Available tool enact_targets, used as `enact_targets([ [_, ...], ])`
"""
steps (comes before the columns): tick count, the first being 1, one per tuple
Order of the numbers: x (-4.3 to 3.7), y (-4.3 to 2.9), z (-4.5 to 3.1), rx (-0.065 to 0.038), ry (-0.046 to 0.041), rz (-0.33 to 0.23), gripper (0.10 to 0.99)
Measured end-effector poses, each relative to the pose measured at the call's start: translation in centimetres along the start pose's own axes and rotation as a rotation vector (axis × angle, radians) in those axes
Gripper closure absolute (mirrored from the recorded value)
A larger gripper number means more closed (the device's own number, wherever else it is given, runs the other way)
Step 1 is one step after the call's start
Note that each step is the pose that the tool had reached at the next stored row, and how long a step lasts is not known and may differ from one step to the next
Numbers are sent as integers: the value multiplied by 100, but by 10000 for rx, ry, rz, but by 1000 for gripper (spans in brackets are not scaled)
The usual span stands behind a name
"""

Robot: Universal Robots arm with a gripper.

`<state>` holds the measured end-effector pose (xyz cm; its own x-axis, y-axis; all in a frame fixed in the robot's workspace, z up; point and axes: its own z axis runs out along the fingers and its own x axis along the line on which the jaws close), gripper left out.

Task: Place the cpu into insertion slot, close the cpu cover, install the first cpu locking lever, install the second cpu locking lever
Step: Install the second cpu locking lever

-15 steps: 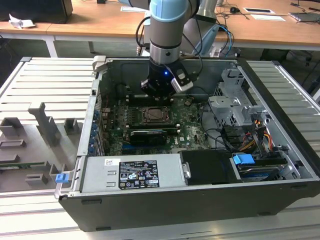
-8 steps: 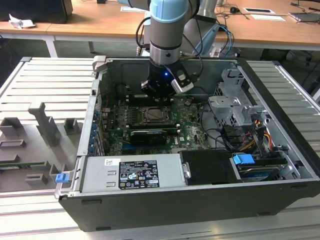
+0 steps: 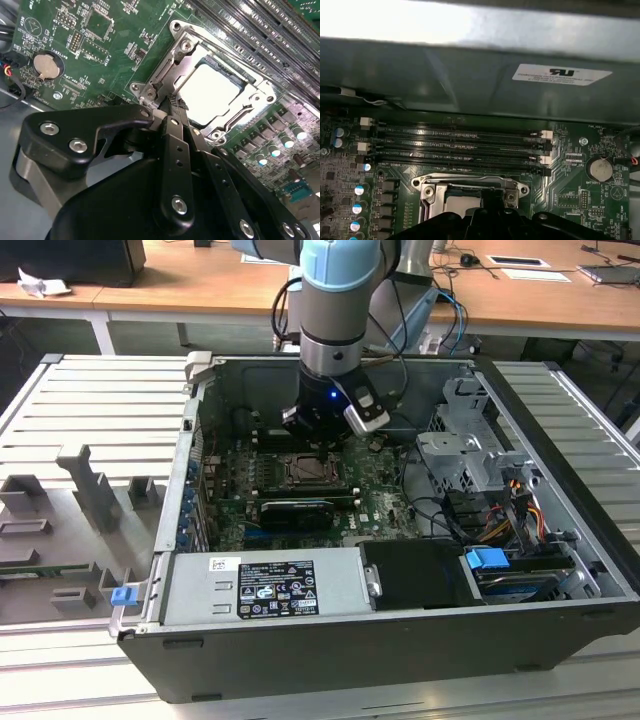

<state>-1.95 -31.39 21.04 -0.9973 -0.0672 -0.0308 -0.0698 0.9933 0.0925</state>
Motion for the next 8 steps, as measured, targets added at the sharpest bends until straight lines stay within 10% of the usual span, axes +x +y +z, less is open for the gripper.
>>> enact_targets([
  [8, -6, 0, -222, -3, -1, -2, 980],
])
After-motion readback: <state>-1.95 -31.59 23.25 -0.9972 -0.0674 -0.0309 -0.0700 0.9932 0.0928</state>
